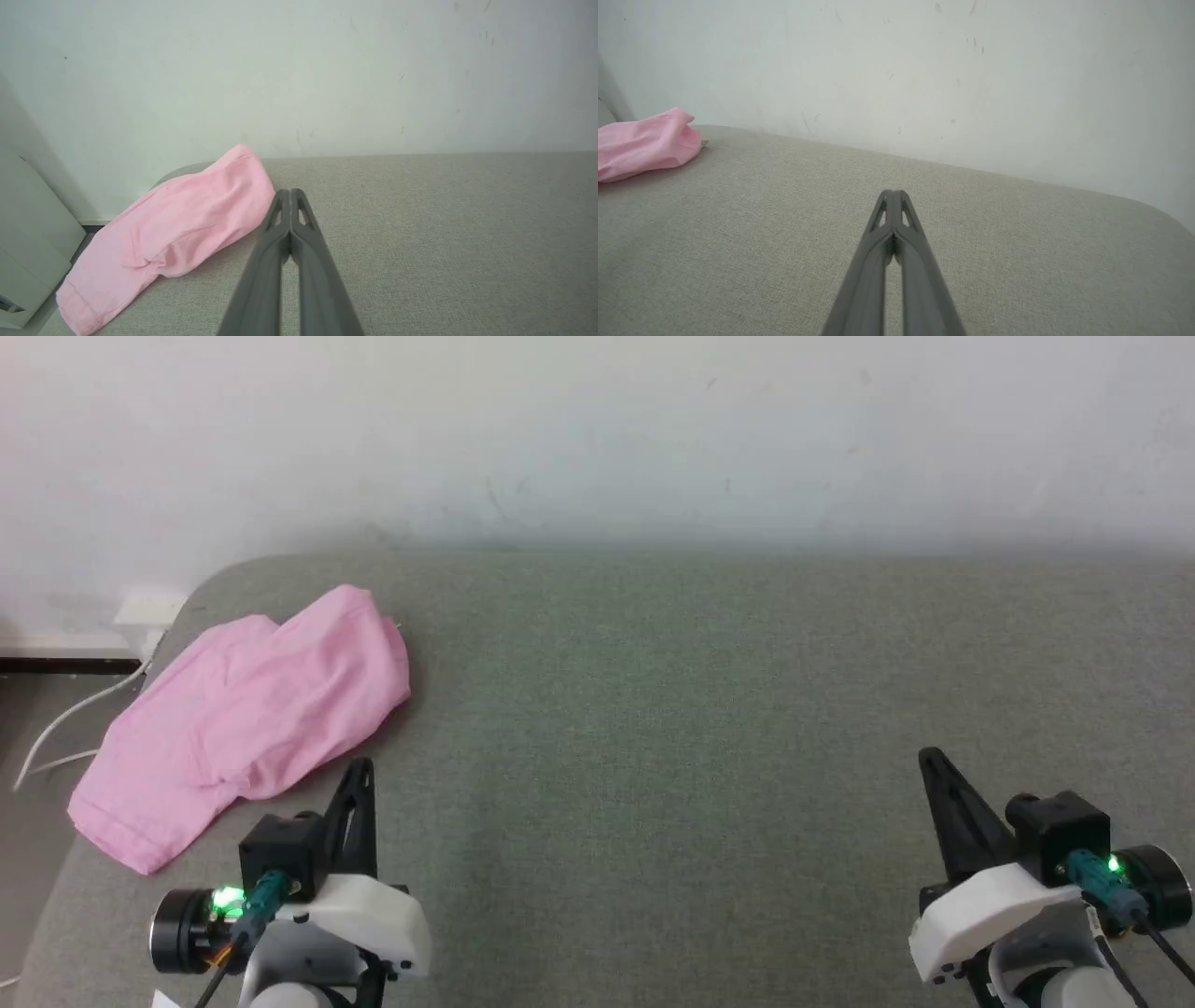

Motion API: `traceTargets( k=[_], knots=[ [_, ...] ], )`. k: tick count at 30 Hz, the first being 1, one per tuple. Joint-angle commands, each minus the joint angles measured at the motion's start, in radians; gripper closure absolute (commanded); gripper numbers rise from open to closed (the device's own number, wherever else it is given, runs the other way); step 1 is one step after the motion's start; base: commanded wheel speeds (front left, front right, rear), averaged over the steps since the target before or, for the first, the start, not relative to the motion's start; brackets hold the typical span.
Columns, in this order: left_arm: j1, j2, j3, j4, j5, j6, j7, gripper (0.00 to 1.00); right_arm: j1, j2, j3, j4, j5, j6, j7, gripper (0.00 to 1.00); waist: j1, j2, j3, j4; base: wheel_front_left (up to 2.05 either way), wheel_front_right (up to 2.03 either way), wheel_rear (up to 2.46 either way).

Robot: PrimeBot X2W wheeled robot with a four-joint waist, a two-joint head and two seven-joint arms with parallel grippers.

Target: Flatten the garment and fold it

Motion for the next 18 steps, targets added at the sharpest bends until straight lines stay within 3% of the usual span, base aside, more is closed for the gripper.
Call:
traceTargets(
  k=[1,18],
  knots=[
    [0.006,-0.002,0.004,-0.004,0.006,-0.008,0.000,1.00,-0.014,0.004,0.000,0.001,-0.004,-0.002,0.000,1.00,0.0000,0.0001,0.000,0.000,0.00,0.00,0.00],
    [0.006,-0.002,0.004,-0.004,0.006,-0.008,0.000,1.00,-0.014,0.004,0.000,0.001,-0.004,-0.002,0.000,1.00,0.0000,0.0001,0.000,0.000,0.00,0.00,0.00]
  ],
)
